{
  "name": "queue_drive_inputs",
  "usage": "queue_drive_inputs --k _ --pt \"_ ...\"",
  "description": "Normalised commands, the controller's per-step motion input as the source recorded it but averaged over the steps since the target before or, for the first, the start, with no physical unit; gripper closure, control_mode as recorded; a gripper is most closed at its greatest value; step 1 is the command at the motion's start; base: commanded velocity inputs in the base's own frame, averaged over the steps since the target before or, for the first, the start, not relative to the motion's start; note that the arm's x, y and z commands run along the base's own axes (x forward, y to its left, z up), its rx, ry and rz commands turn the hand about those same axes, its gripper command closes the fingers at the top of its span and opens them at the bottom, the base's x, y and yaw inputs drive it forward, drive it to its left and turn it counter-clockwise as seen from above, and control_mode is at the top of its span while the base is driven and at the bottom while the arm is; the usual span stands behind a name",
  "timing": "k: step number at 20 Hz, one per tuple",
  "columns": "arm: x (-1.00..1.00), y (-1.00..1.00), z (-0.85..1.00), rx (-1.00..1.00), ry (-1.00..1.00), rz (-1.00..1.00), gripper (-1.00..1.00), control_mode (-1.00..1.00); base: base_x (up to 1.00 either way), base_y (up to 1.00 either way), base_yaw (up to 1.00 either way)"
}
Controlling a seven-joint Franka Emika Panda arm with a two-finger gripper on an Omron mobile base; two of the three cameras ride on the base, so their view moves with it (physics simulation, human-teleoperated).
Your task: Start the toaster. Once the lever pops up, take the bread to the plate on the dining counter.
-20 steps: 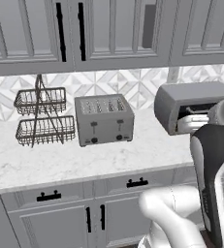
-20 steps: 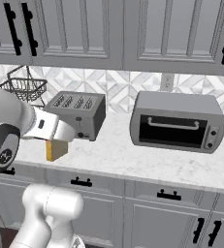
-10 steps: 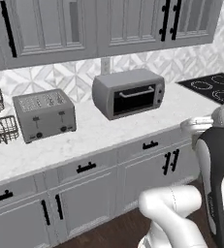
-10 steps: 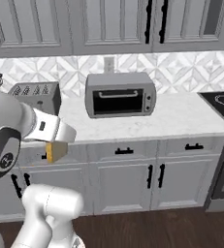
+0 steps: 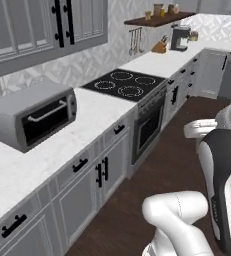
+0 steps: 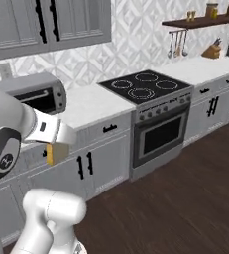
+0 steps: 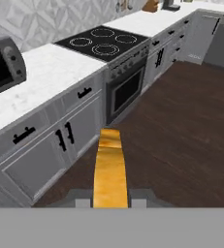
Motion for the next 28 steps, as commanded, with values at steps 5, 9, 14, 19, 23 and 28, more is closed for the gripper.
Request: queue_drive_inputs --k 5,9,14,19,23,28 --pt "0.00 0.00 0.00 0.00 0.00 0.00 1.00 1.00 0.00 -0.76 -0.74" --pt "0.00 0.00 0.00 0.00 0.00 0.00 1.00 1.00 0.18 -0.77 -0.63" --pt "0.00 0.00 0.00 0.00 0.00 0.00 1.00 1.00 0.73 -0.53 -0.48" --pt "0.00 0.00 0.00 0.00 0.00 0.00 1.00 1.00 1.00 -0.36 -0.35" --pt "0.00 0.00 0.00 0.00 0.00 0.00 1.00 1.00 1.00 -0.37 -0.25" --pt "0.00 0.00 0.00 0.00 0.00 0.00 1.00 1.00 1.00 -0.54 -0.18"
